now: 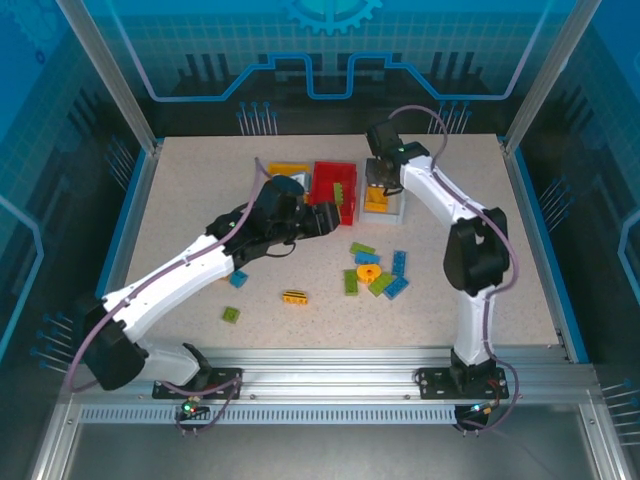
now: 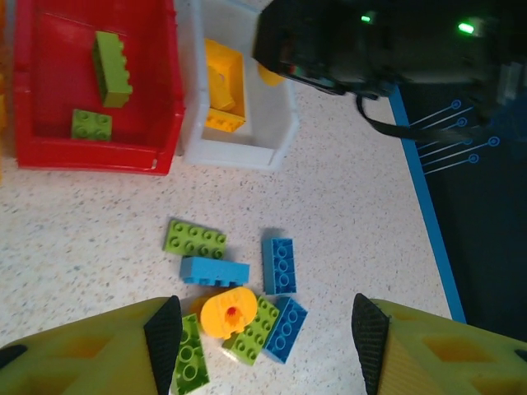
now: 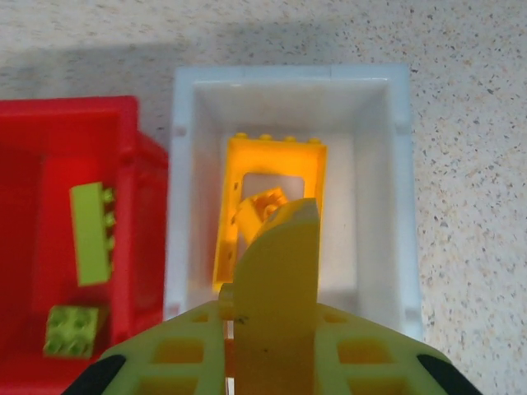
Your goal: Sort the legos into containers by color
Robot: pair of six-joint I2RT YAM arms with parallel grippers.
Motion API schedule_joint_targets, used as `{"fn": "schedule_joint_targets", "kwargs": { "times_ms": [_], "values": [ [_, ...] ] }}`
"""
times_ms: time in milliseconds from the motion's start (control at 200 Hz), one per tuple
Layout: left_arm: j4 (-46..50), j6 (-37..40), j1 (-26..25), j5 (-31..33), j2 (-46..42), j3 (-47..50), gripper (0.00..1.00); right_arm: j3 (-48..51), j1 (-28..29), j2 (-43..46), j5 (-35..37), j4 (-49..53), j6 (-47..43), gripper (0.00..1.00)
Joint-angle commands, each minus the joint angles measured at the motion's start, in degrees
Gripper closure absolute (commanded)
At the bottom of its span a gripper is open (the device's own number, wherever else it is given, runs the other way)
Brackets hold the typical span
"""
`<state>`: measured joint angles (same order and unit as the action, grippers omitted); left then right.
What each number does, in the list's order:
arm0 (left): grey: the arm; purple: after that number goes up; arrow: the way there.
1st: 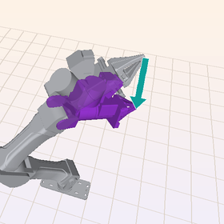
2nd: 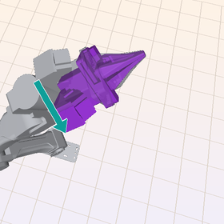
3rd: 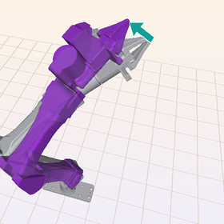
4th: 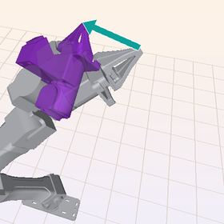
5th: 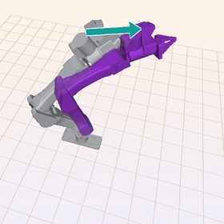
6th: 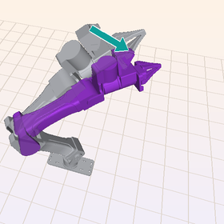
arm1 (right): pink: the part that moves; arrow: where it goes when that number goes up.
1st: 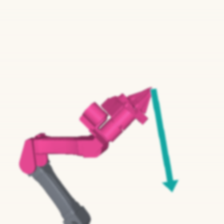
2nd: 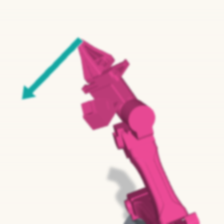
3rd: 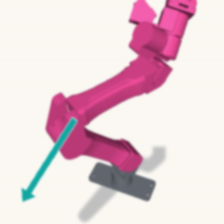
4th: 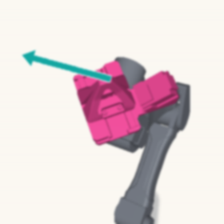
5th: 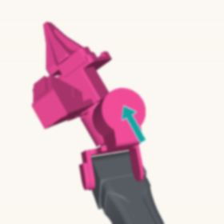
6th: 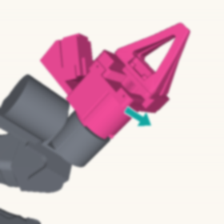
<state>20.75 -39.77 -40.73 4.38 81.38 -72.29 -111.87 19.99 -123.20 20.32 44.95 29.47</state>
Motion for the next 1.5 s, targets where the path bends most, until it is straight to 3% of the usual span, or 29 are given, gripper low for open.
{"fn": "schedule_joint_targets", "kwargs": {
  "times_ms": [0, 155, 245, 455, 565, 700, 840, 920, 1105, 1306, 1491],
  "values": [
    [-1.7, 2.4, -0.7, -0.6, 1.5, -2.2, 0.39, -5.7, -1.5, -4.7, -1.9, 5.9, -1.4, 0.78],
    [1.8, 2.6, -0.7, 2.3, 1.2, -1.5, 0.37, -8.4, -1.6, -8.1, -2.4, 6.6, -2.6, 0.7],
    [4.1, 2.9, -0.7, 4.5, -0.5, 0.0, 0.36, -7.9, -1.5, -7.1, -2.9, 6.0, -2.9, 0.6],
    [11.0, 1.0, -0.7, 10.9, -6.9, 5.7, 0.33, -6.7, -0.1, -0.2, -1.7, 5.6, -3.6, 0.44],
    [15.7, -2.5, -0.6, 14.8, -12.0, 10.1, 0.32, -3.9, 1.8, 6.7, -0.2, 4.7, -4.3, 0.43],
    [22.1, -7.3, 2.6, 16.3, -18.0, 16.4, 0.29, 11.5, 7.9, 21.7, -2.4, -4.6, -7.5, 0.4],
    [26.3, -13.1, 12.8, 10.7, -20.0, 23.6, 0.25, 35.3, 19.2, 38.1, -14.8, -20.7, -12.2, 0.31],
    [24.8, -14.5, 15.8, 9.0, -19.6, 26.8, 0.23, 45.5, 26.4, 44.3, -20.1, -27.5, -11.6, 0.27],
    [17.1, -14.2, 20.9, 6.3, -14.8, 29.4, 0.15, 55.7, 36.9, 48.8, -20.7, -31.8, -5.7, 0.26],
    [16.2, -5.8, 23.9, 9.4, -2.8, 26.4, 0.14, 57.9, 39.3, 49.3, -20.1, -31.9, -2.5, 0.26],
    [10.1, -4.2, 24.7, 9.6, 0.6, 29.9, 0.13, 57.1, 39.3, 48.3, -19.5, -31.7, -2.7, 0.25]
  ]
}}
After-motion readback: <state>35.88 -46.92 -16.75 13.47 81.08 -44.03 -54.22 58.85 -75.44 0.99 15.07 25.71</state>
